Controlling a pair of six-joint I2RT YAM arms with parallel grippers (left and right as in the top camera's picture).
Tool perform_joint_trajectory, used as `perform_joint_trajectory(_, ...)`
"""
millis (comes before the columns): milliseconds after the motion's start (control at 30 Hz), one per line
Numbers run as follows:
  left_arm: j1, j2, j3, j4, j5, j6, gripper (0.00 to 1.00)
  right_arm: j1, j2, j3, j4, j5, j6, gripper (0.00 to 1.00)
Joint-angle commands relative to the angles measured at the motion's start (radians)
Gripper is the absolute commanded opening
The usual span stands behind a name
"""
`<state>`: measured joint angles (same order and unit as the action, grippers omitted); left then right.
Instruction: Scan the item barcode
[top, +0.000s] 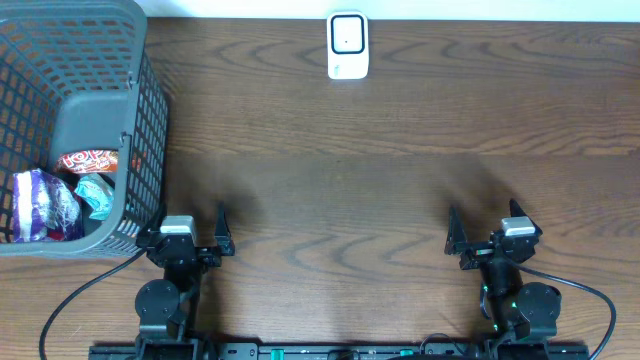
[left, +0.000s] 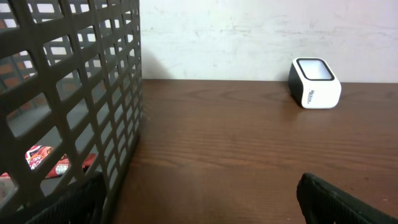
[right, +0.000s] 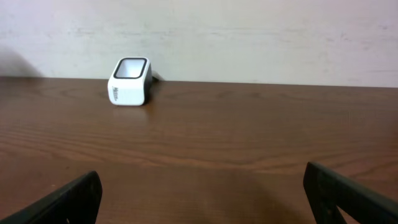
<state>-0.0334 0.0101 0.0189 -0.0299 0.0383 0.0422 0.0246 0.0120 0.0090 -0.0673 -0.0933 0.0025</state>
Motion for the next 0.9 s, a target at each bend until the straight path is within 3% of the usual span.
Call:
perform_joint_trajectory(0,0.004,-0.006,-0.015,-0.043,-0.035,0.01,0.98,0.009,-0.005,-0.003,-0.002,0.005,-0.011,0.99)
perform_joint_trajectory(167,0.004,-0.006,-0.015,-0.024,0.007,-0.019,0.98,0.009,-0.005,-0.003,-0.002,0.005,-0.011,0.99)
perform_joint_trajectory(333,0.003,-0.006,-0.014,0.014,0.392,-0.246,0.98,0.009,-0.005,-0.003,-0.002,0.005,-0.011,0.99)
perform_joint_trajectory(500,0.003,-0.006,-0.013,0.26,0.574,-0.323,0.98,0.009,-0.005,-0.003,-0.002,0.005,-0.011,0.99)
perform_joint_trajectory(667,0.003,-0.005,0.036,0.542,0.566,-0.392,0.98,0.009,-0.005,-0.003,-0.002,0.005,-0.011,0.99)
perform_joint_trajectory(867,0.004,0.104,0.272,0.563,0.361,-0.335,0.98,0.009,-0.005,-0.003,-0.002,0.005,-0.011,0.99)
